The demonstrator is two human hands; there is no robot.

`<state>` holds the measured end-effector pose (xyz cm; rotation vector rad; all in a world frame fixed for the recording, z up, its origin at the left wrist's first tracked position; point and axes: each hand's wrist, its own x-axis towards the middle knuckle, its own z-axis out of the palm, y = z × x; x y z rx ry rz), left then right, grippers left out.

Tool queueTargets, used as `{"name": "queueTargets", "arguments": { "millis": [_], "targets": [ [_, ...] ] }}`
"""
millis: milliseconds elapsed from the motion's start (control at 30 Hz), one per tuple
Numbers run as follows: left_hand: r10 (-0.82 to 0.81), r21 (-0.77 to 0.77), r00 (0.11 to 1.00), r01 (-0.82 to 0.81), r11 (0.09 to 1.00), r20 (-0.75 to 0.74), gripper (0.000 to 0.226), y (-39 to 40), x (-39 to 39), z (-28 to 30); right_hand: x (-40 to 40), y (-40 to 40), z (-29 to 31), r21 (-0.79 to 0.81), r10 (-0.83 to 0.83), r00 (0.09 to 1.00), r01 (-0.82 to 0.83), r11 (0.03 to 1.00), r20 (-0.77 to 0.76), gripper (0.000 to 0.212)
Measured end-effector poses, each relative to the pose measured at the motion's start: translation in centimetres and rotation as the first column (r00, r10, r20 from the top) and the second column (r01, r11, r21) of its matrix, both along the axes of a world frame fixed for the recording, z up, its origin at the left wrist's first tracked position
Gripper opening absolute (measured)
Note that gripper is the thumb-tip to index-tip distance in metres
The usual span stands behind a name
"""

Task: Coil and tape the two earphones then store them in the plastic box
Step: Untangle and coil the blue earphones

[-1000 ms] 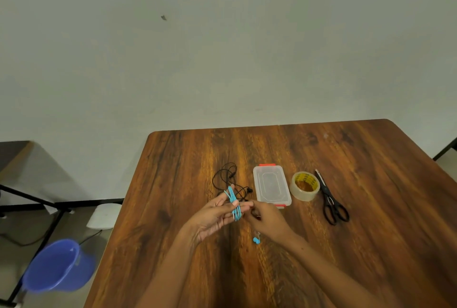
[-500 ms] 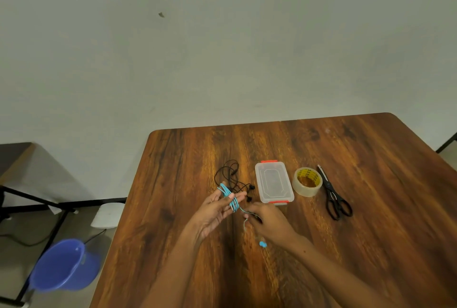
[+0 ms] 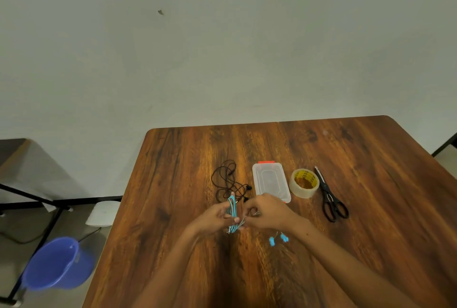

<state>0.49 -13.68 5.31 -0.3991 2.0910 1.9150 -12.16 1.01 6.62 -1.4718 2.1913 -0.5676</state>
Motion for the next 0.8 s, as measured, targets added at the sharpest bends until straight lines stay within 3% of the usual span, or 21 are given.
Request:
{"name": "queueTargets", "arguments": {
  "millis": [100,300,467,633,800],
  "targets": [
    [-0.103,0.130,0.993,0.094,0.987,0.061,0.035,0.0,0.4,0.6,-1.8,0.0,0.9,-0.013,0.047,0.981,-0.045,0.999,0.187,0.015],
    [-0.252,0.286,0.966,0.224,0.932,0.065,0.046,0.3,0.3,1.7,-3.4,-0.4,1.5,-0.064,0.139,0.940,-0.125,0.990,0.313,0.013],
    [-0.375,0.364,0.926,0.335,0.869,0.044,0.047,0.5,0.5,2.0,-5.1,-0.5,1.7,-0.173,0.093,0.918,-0.027,0.985,0.386,0.014],
    [-0.296,0.466,0.955,0.250,0.849,0.027,0.054,0.5,0.5,2.0,-5.2,-0.1,-0.2,-0.195,0.008,0.811,0.131,0.972,0.585,0.012],
    [-0.010,0.522,1.000,-0.005,0.853,0.027,0.049,0.0,-0.1,1.8,-1.8,0.3,-3.5,-0.138,-0.158,0.685,0.357,0.924,0.711,0.014]
  ]
}}
